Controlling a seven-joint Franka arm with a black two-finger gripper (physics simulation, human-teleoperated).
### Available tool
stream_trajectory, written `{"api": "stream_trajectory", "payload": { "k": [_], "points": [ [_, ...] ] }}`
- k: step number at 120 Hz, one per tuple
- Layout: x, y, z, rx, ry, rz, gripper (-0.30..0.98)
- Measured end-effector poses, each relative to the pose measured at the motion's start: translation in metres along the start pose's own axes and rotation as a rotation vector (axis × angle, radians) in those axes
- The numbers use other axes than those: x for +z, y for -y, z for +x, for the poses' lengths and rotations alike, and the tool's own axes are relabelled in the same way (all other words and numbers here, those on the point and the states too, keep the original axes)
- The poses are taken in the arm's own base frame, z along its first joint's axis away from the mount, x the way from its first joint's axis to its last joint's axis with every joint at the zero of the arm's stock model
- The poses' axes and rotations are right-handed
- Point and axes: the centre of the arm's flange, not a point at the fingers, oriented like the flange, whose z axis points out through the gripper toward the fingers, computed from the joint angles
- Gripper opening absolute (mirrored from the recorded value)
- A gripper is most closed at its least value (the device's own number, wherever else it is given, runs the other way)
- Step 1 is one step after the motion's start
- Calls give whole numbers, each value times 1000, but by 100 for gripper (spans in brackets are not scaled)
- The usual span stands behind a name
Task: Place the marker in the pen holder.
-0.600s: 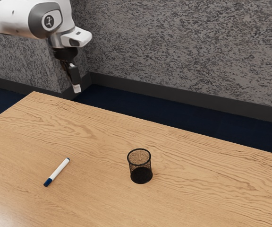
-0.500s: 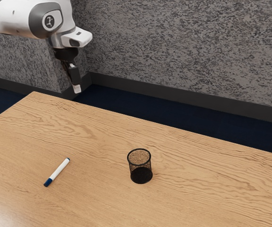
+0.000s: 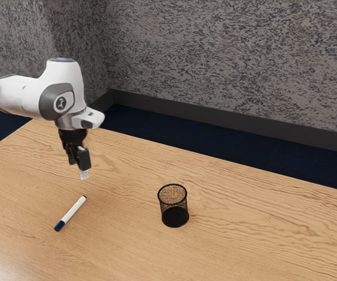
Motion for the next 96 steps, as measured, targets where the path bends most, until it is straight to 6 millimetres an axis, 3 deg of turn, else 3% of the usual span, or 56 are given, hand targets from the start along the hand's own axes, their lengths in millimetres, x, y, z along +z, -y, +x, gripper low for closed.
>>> {"api": "stream_trajectory", "payload": {
  "k": [18,46,68,96],
  "points": [
    [17,13,-14,-122,-43,22,67],
    [73,24,-44,-359,-97,31,43],
    [87,18,-30,-465,-152,49,36],
    [110,27,-18,-576,-164,60,34]
  ]
}}
